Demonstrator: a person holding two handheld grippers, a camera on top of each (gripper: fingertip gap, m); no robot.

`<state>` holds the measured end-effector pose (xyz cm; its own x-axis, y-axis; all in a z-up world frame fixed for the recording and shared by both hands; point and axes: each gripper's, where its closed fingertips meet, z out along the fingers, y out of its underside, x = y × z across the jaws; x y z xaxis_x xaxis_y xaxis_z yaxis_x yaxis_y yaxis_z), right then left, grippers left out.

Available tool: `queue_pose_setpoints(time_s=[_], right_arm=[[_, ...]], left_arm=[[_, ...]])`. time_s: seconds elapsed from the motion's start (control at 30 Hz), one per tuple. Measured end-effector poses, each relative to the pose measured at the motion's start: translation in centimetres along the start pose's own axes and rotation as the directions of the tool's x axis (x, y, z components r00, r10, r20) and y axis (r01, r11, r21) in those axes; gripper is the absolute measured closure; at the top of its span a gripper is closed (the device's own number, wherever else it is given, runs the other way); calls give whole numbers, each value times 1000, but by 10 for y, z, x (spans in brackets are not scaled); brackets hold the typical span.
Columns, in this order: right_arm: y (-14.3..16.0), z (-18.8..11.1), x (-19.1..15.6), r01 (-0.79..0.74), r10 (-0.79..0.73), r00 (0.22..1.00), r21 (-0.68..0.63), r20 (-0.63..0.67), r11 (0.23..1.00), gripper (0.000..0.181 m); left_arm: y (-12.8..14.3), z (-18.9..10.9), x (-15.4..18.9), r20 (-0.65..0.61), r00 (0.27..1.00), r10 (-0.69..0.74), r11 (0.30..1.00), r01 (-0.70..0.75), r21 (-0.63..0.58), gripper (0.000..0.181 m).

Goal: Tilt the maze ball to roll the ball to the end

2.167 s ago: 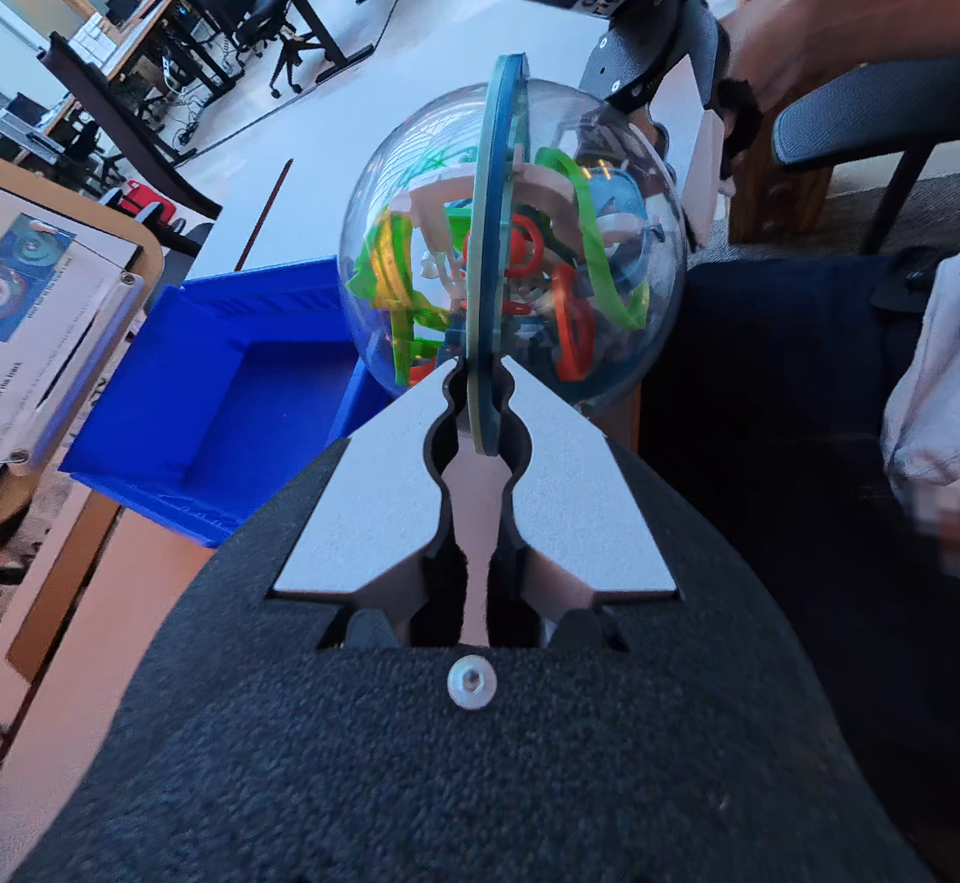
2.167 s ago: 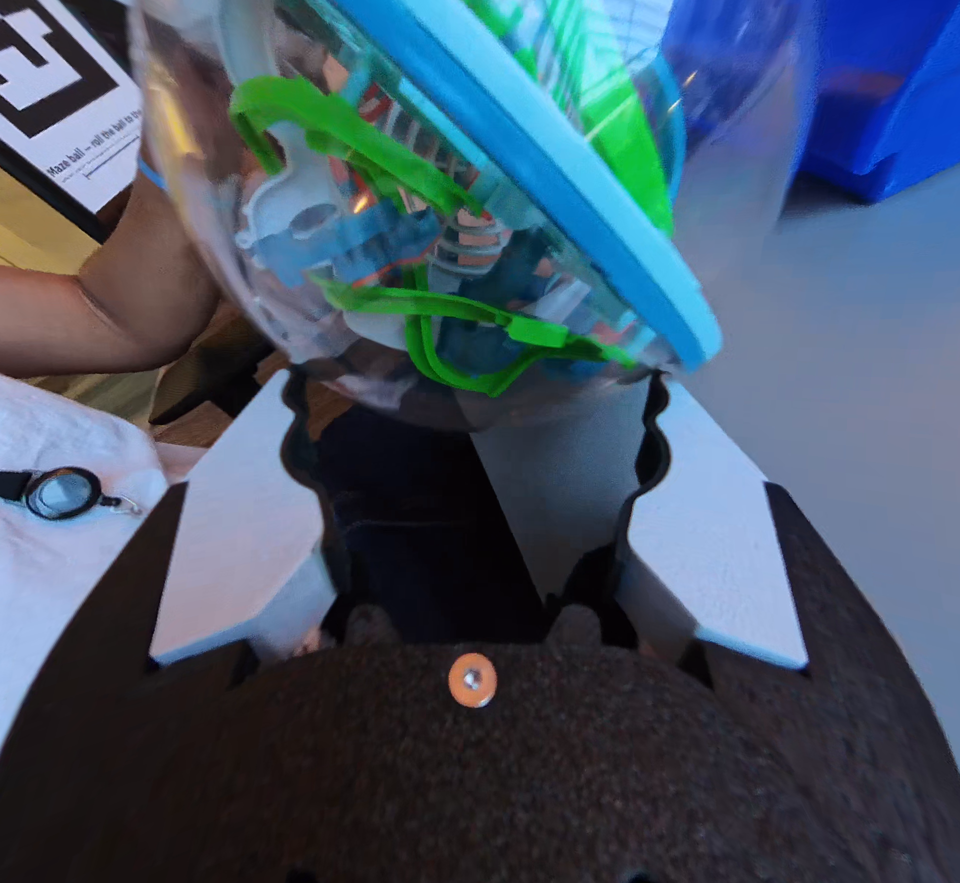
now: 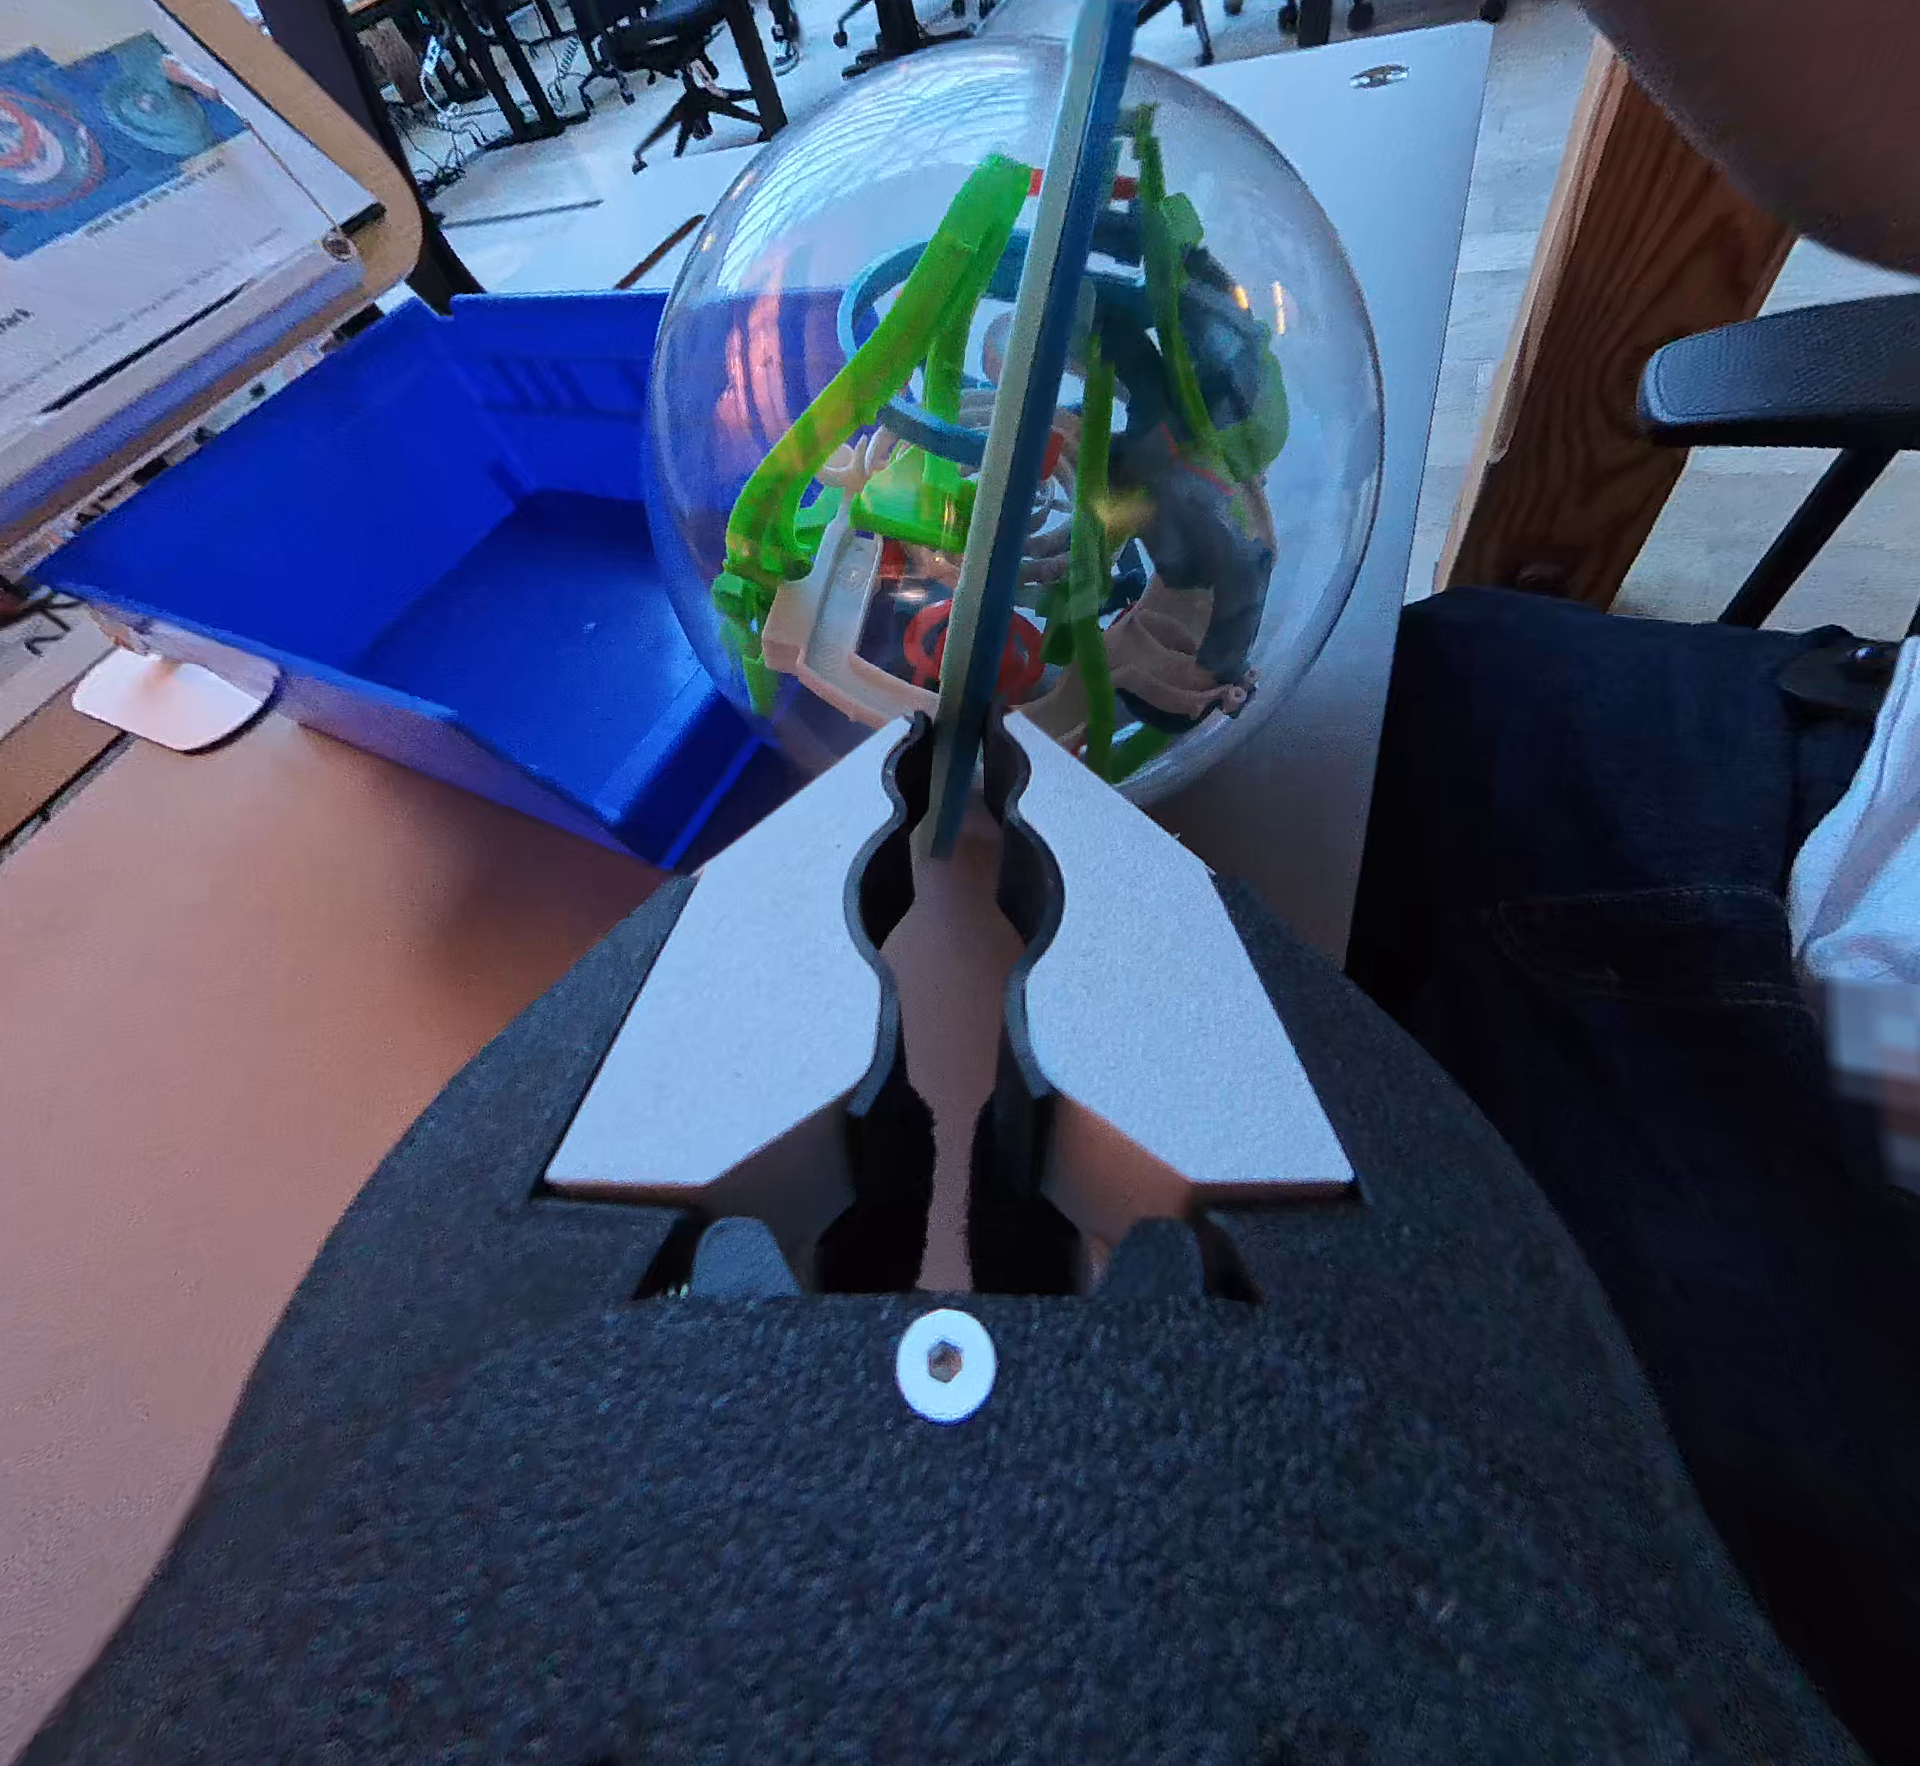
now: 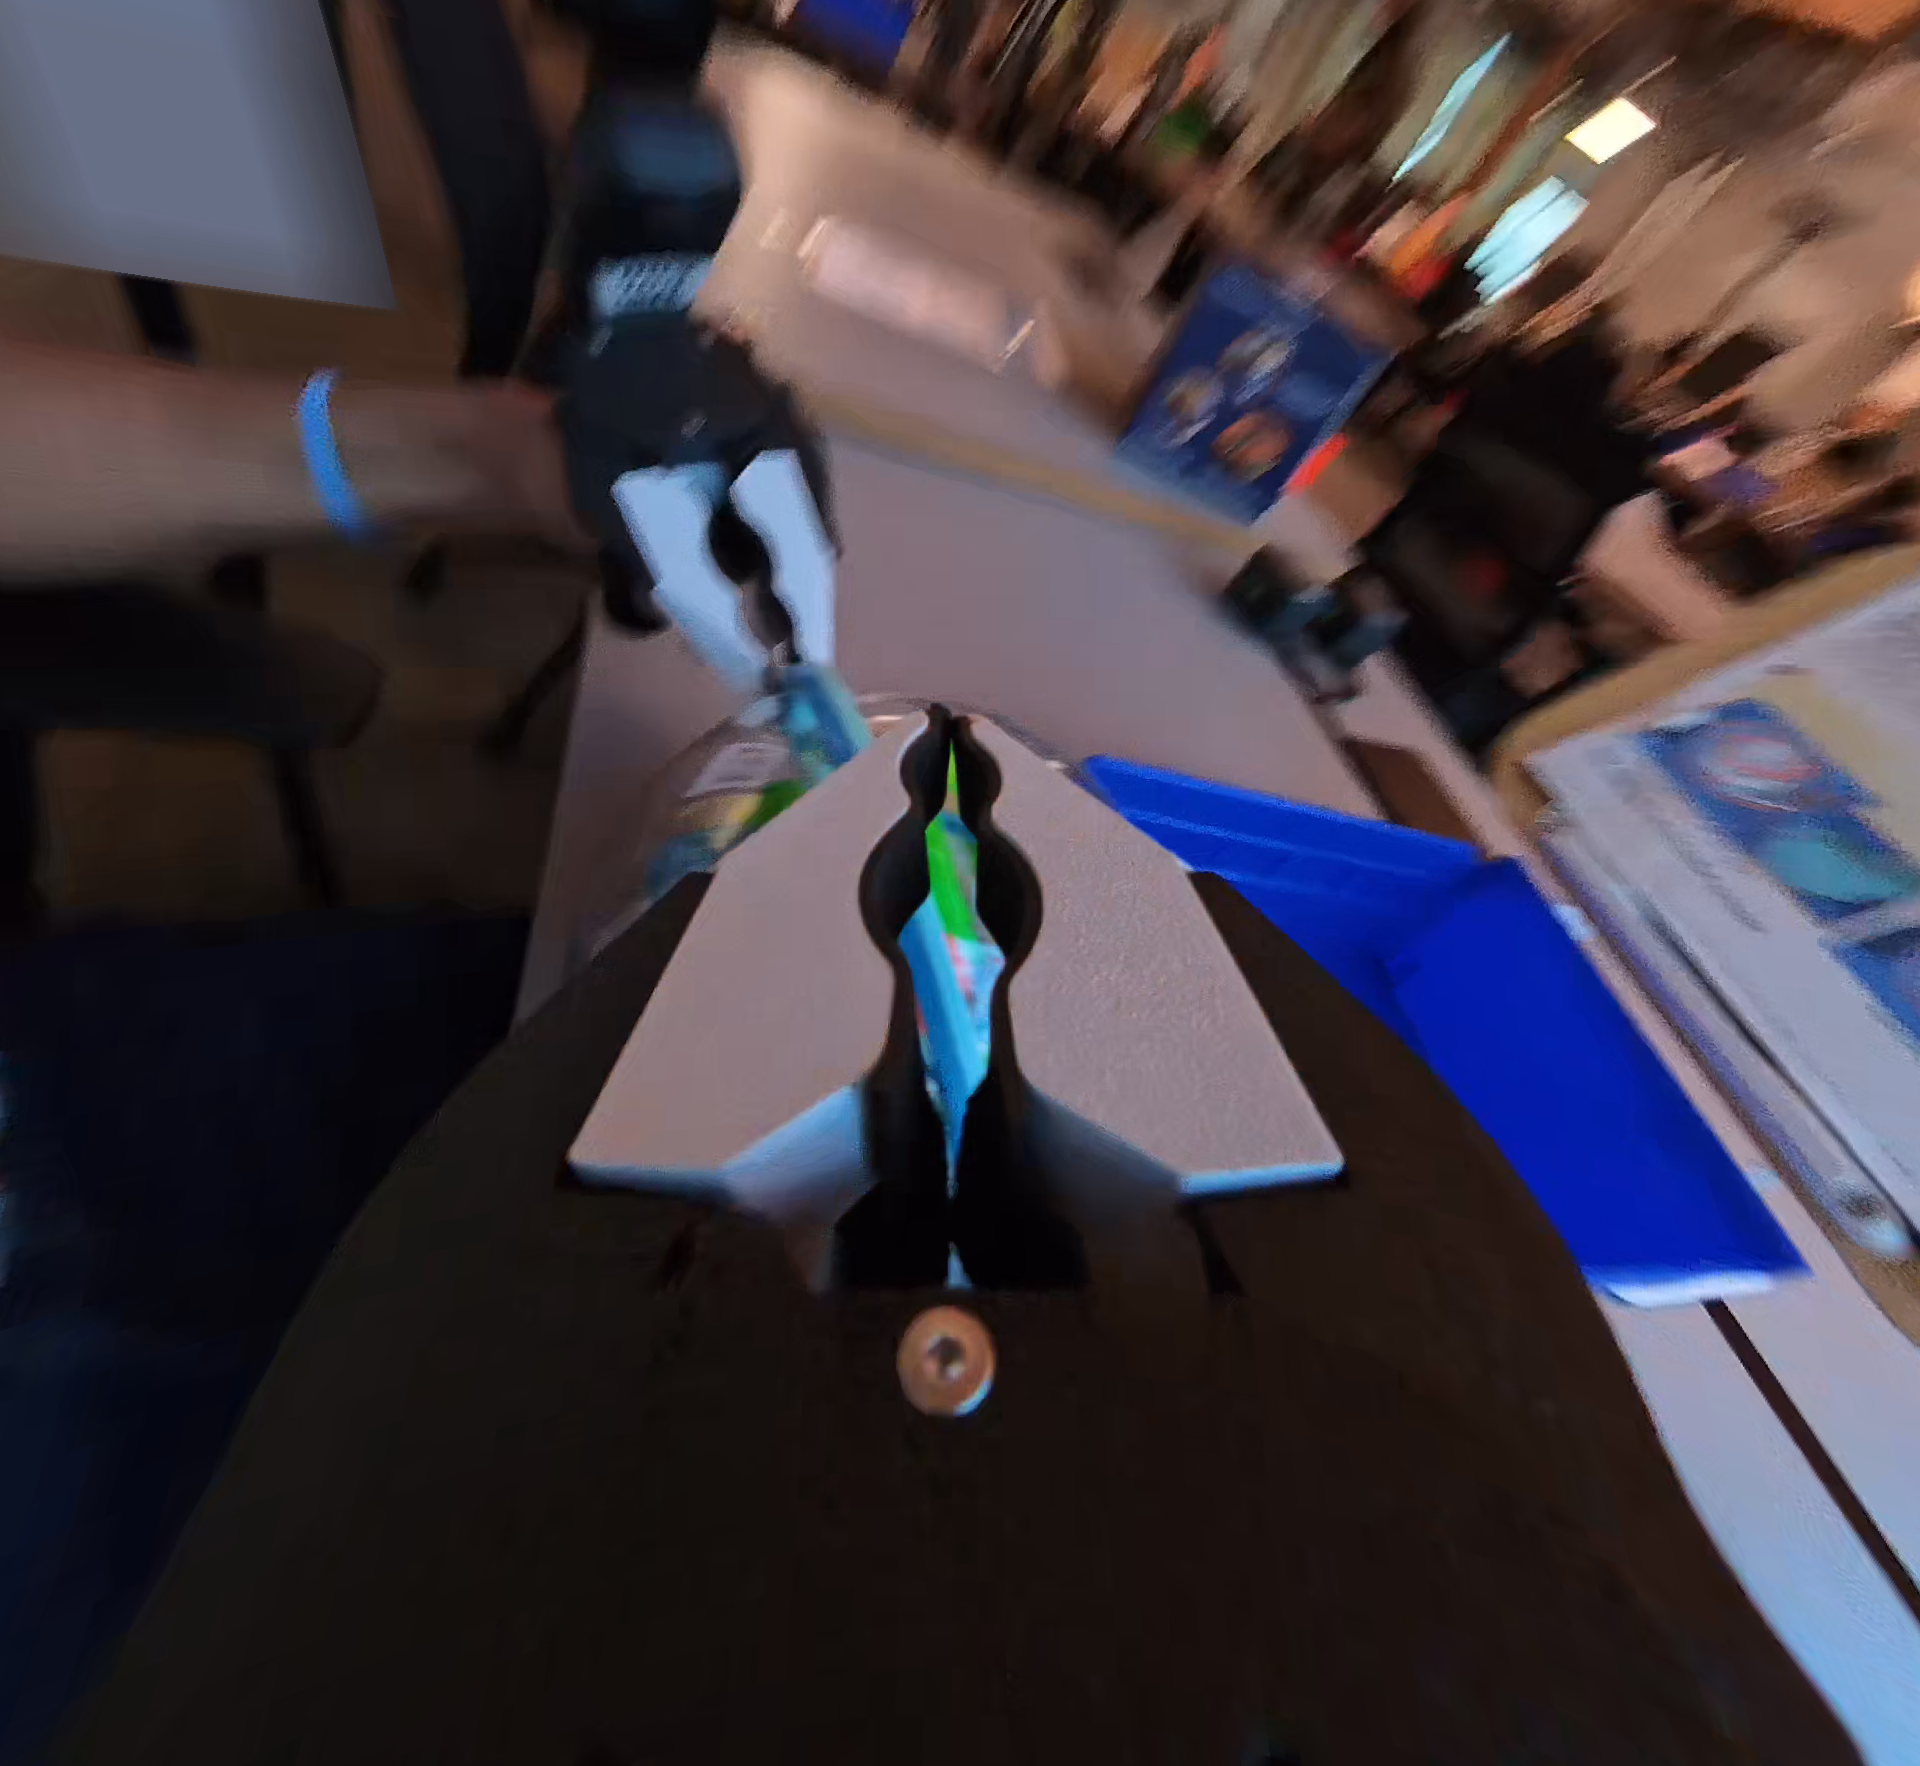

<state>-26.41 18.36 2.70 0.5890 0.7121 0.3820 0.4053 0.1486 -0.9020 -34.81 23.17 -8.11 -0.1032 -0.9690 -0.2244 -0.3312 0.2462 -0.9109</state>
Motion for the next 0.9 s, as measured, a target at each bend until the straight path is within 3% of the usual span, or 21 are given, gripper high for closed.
queue_pose_setpoints(time_s=[0.07, 0.13, 0.23, 0.37, 0.63, 0.7, 0.77, 0.9], right_arm=[[15, -37, 27, -37, 58, 987, 142, -149, 989, 181], [50, -59, 40, -79, 118, 970, 182, -215, 980, 180], [97, -55, 39, -218, 240, 961, 156, -137, 963, 147], [119, -33, 23, -269, 281, 958, 171, -50, 948, 139], [97, -9, 9, -356, 332, 934, 261, 135, 897, 145], [94, -10, 10, -356, 330, 934, 285, 136, 890, 155], [89, -14, 11, -325, 294, 945, 308, 143, 894, 180], [84, -14, 10, -341, 305, 939, 294, 160, 893, 181]], left_arm=[[4, -2, -2, -18, 999, -49, 998, 49, 30, 172], [9, -5, -5, -34, 995, -95, 993, 97, 62, 172], [15, -7, -9, -54, 988, -144, 983, 149, 106, 172], [19, -9, -12, -75, 981, -177, 973, 186, 135, 173], [29, -13, -14, -154, 966, -207, 958, 232, 165, 172], [30, -14, -15, -173, 962, -213, 956, 242, 165, 172], [27, -12, -18, -188, 959, -214, 954, 246, 170, 172], [14, -5, -27, -195, 953, -231, 939, 271, 211, 172]])
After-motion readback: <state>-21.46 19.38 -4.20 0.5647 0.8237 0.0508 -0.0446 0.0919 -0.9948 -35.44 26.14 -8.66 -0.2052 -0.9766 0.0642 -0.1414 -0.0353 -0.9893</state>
